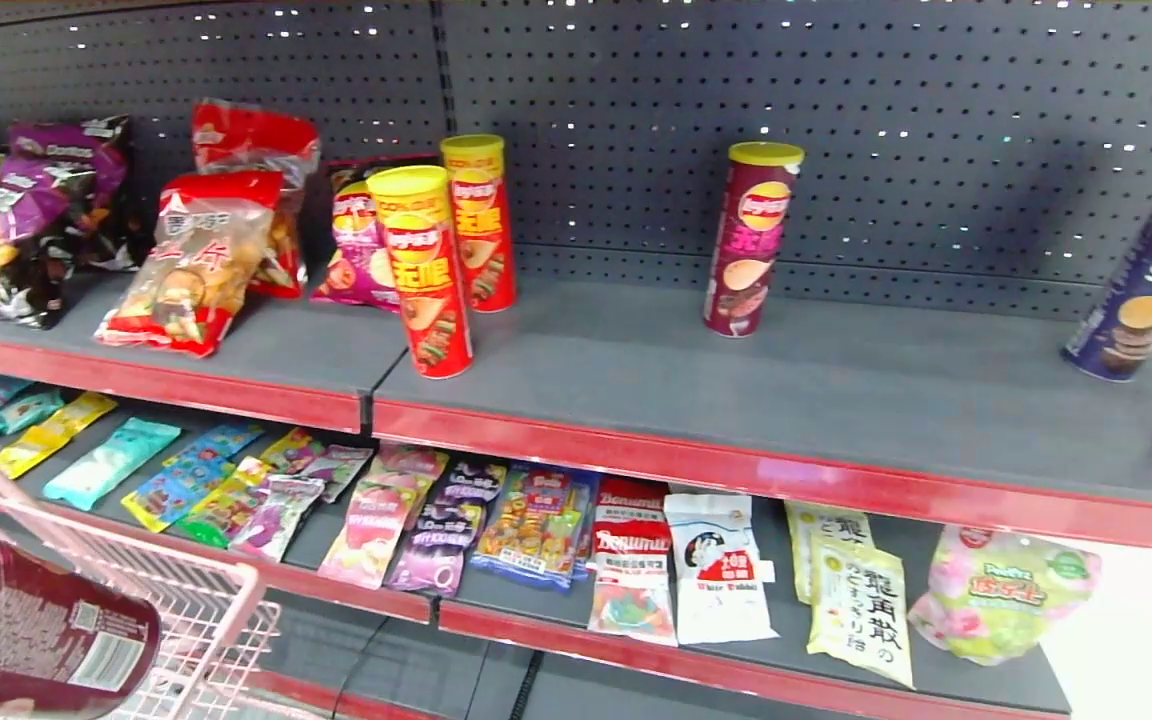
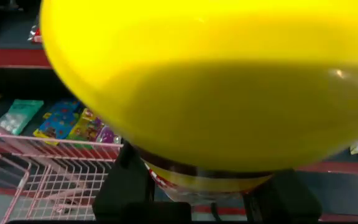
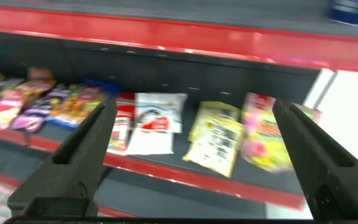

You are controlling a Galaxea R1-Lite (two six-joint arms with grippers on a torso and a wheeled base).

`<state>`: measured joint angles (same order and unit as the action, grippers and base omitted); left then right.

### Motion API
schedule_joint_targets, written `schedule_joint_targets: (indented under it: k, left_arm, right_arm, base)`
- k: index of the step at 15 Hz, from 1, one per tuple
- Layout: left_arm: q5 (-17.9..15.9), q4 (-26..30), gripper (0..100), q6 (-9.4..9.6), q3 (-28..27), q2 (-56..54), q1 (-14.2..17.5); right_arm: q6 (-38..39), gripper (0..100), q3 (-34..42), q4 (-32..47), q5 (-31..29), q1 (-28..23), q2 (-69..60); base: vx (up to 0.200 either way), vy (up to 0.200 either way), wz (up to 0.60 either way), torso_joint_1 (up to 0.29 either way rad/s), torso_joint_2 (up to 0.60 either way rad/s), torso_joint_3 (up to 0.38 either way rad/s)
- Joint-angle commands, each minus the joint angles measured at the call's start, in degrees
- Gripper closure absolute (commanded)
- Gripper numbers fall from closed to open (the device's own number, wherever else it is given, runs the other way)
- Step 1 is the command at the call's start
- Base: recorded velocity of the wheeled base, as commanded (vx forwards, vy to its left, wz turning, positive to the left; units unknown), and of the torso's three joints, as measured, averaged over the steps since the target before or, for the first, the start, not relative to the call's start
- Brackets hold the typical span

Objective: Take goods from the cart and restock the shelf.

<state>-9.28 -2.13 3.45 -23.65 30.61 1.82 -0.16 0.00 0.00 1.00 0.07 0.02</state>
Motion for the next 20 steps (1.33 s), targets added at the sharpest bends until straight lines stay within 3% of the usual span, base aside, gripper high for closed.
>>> schedule_joint_targets:
  k: [1,2,3,6,11,13,18,19,20]
  left_arm:
    - [1.1,0.0,100,3.49,0.4,-1.4,0.2]
    - [3.6,0.0,100,6.66,0.3,-1.5,0.3]
    - [5.8,0.0,100,8.5,-0.2,-1.6,0.2]
    - [6.2,-0.1,100,10.61,-1.2,-2.0,0.1]
    - [5.9,-0.1,100,10.61,-0.5,-2.8,0.0]
    - [5.6,-0.3,100,10.7,-1.0,-2.7,-0.1]
    - [0.5,3.8,100,10.26,-0.4,-9.5,-1.6]
    - [-2.3,9.2,100,9.12,-1.3,-12.5,-2.5]
    - [-4.8,10.6,100,6.39,-2.2,-12.9,-3.2]
  right_arm:
    - [0.0,0,0.0,-0.1,0.1,0.0,0.1]
    - [0.0,0,0.0,-0.1,0.1,0.0,0.1]
    - [0.0,0,0.0,-0.1,0.1,0.0,0.1]
    - [0.0,0,-0.1,-0.1,0.1,0.0,0.1]
    - [-0.1,0,0.0,-0.1,0.1,0.0,0.1]
    - [0.0,0,0.0,-0.1,0.1,0.0,0.1]
    - [-0.4,0,-0.1,-0.1,0.4,0.1,0.2]
    - [0.0,0,0.0,-0.2,1.7,0.0,0.1]
    - [1.4,0,-3.8,-1.3,5.1,0.4,1.7]
  base:
    - [0.0,0.0,0.0,0.0,0.0,0.0]
    - [0.0,0.0,0.0,0.0,0.0,0.0]
    - [0.0,0.0,0.0,0.0,0.0,0.0]
    - [0.0,0.0,0.0,0.0,0.0,0.0]
    - [0.2,0.0,0.0,0.0,0.0,0.005]
    - [0.0,0.0,0.0,0.0,0.0,0.0]
    - [0.0,0.0,0.0,0.0,0.0,0.0]
    - [0.0,0.0,0.0,0.0,0.0,0.0]
    - [0.0,0.0,0.0,0.0,0.0,0.0]
